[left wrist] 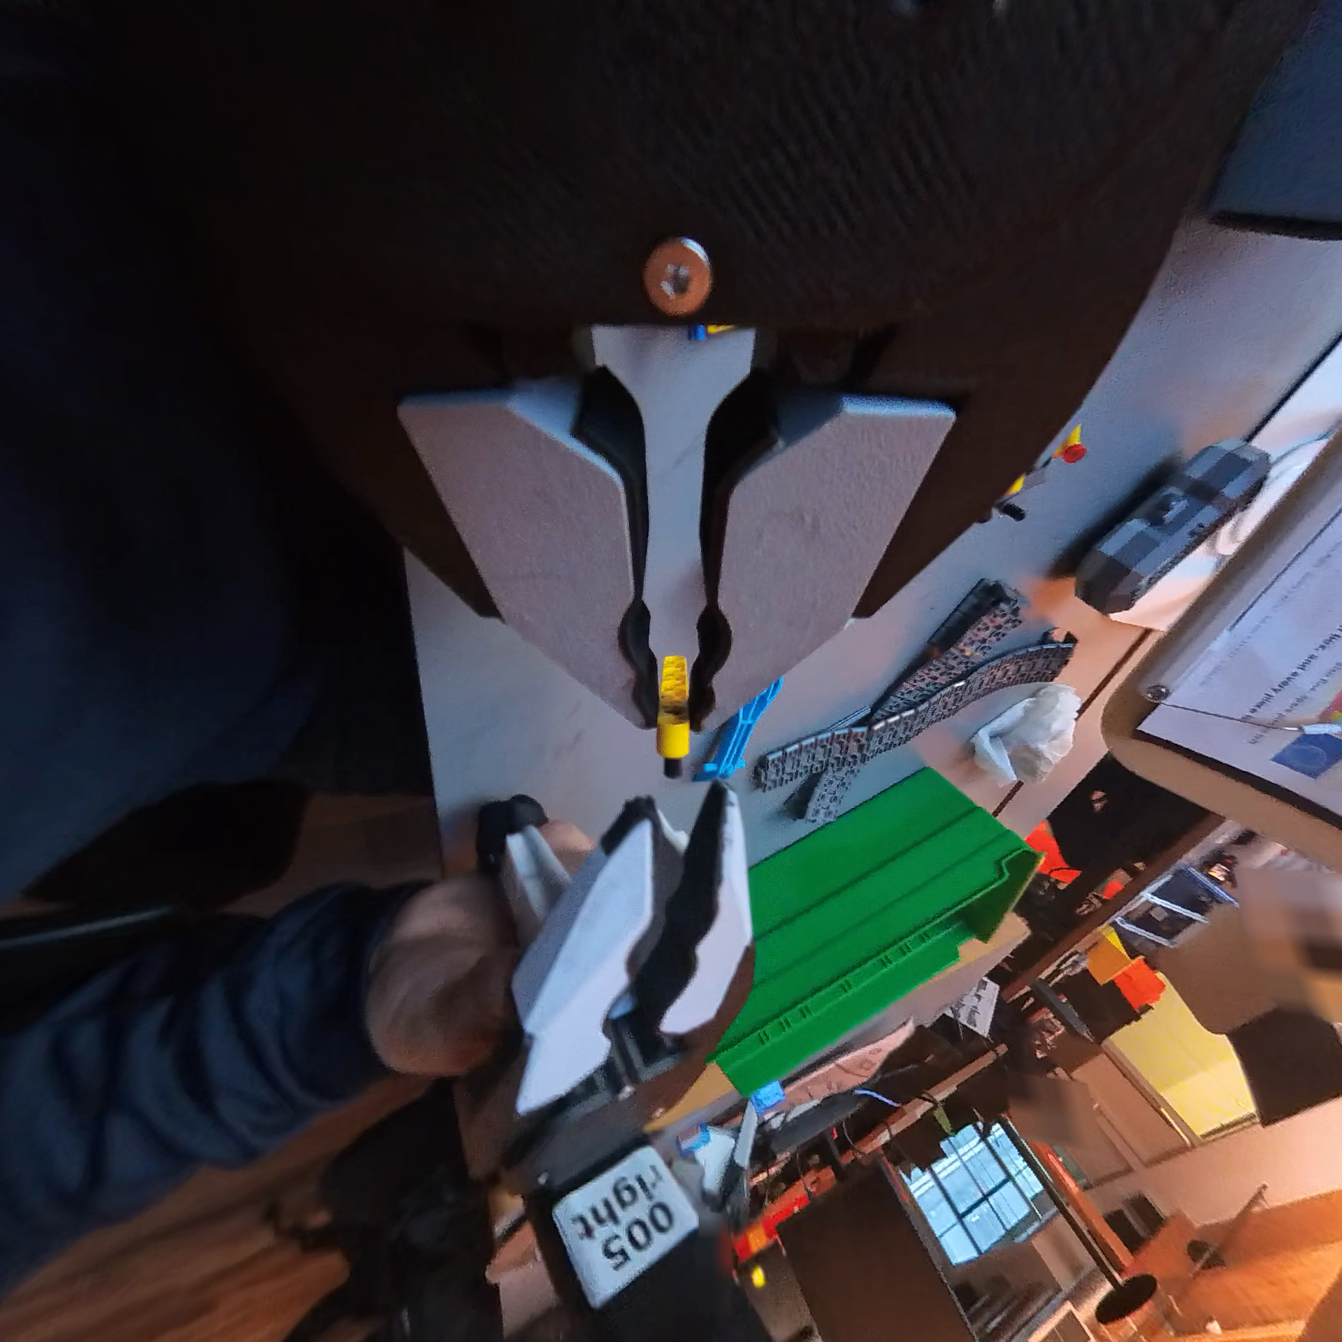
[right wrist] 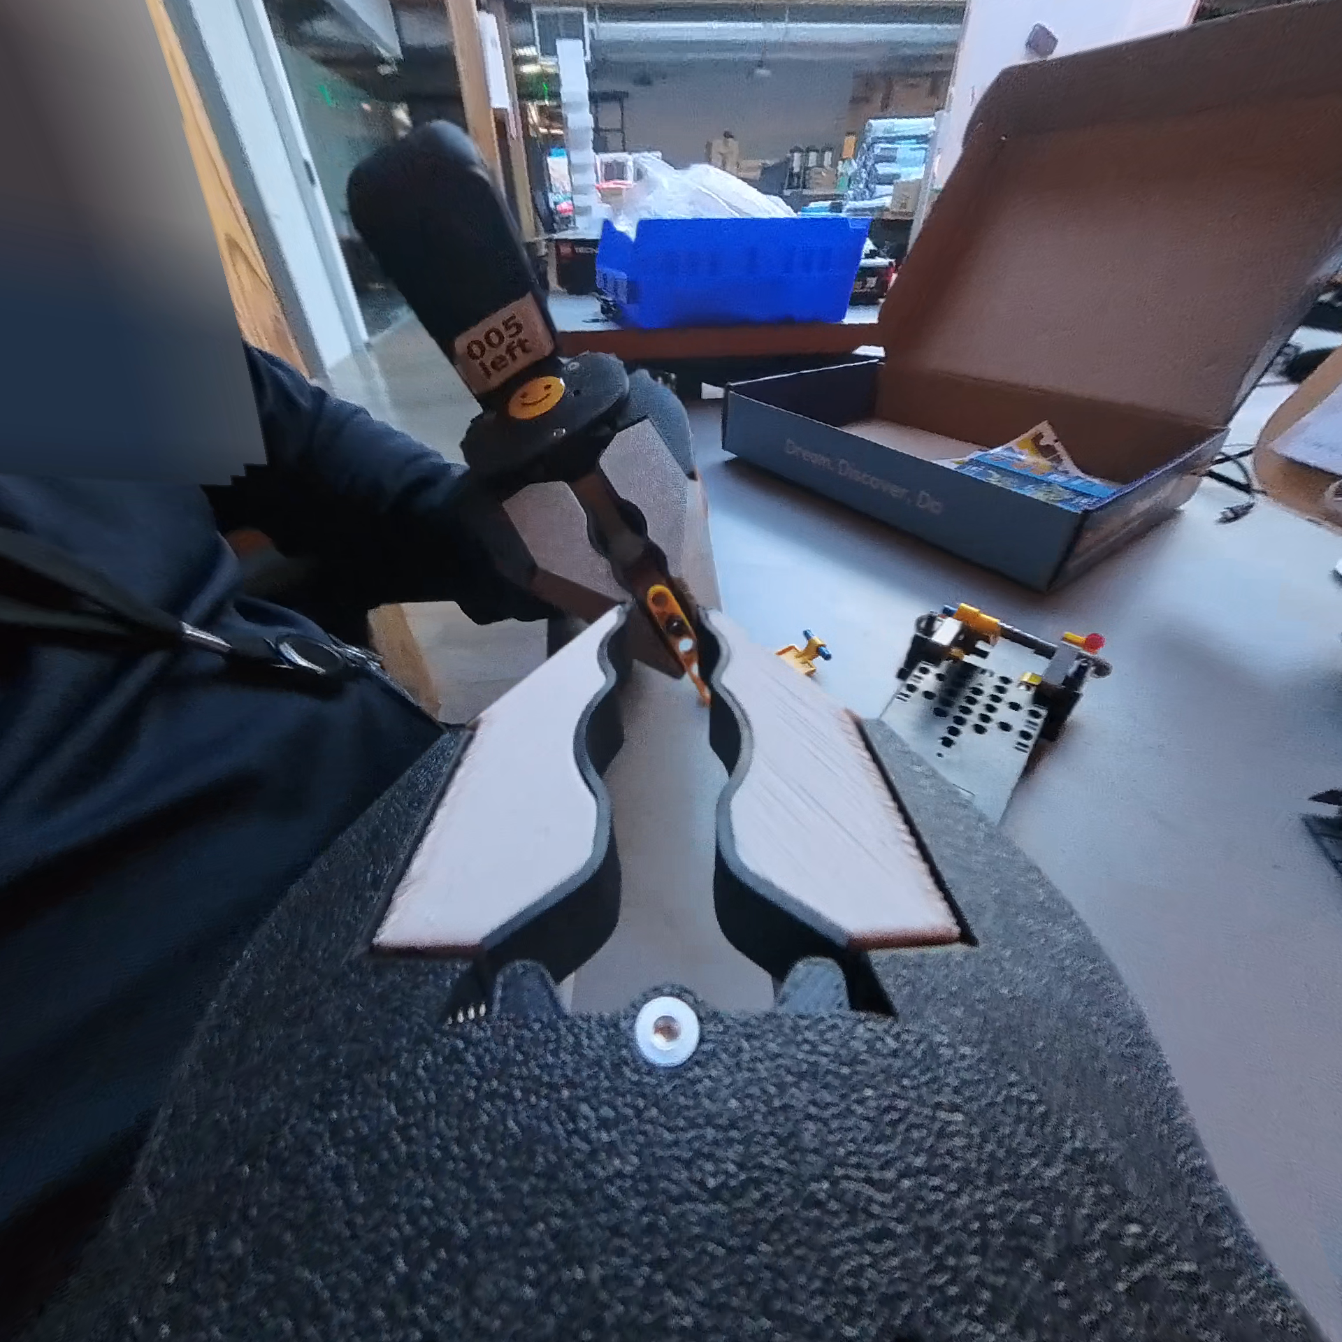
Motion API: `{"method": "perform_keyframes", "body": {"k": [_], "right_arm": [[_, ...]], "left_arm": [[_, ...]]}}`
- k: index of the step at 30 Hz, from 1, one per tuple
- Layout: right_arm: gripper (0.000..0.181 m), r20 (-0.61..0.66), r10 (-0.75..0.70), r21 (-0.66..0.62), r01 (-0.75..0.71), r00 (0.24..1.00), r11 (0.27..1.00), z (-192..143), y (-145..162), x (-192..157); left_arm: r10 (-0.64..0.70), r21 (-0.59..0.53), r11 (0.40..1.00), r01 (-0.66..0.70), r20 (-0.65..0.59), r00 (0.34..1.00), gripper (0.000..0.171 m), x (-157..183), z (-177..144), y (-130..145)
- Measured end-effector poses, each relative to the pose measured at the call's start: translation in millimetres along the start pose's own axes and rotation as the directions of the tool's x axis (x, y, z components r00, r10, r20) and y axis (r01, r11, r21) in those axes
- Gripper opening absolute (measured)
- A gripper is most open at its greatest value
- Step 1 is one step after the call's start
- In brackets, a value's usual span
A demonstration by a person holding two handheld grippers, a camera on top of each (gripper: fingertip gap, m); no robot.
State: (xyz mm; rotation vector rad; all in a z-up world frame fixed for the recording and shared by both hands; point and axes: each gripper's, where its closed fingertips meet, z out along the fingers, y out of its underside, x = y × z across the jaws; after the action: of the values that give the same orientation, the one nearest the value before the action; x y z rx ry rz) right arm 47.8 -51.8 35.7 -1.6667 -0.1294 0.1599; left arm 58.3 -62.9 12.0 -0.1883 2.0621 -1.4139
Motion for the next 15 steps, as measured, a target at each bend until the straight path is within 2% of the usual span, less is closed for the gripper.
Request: {"method": "perform_keyframes", "body": {"k": [3,7,15], "right_arm": [[0.011,-0.030,-0.069,-0.026,0.068,0.997,0.997,-2,-1,1],[0.011,-0.053,-0.156,-0.100,0.150,0.986,0.984,-1,7,1],[0.003,-0.015,-0.154,-0.090,0.152,0.988,0.984,3,10,-6]], "left_arm": [[-0.049,0.021,0.999,0.049,-0.005,0.999,0.005,-5,-4,-1],[-0.041,0.007,0.999,0.041,-0.012,0.999,0.006,-4,-4,2],[-0.020,0.018,1.000,0.021,-0.049,0.999,0.005,7,-2,-4]]}}
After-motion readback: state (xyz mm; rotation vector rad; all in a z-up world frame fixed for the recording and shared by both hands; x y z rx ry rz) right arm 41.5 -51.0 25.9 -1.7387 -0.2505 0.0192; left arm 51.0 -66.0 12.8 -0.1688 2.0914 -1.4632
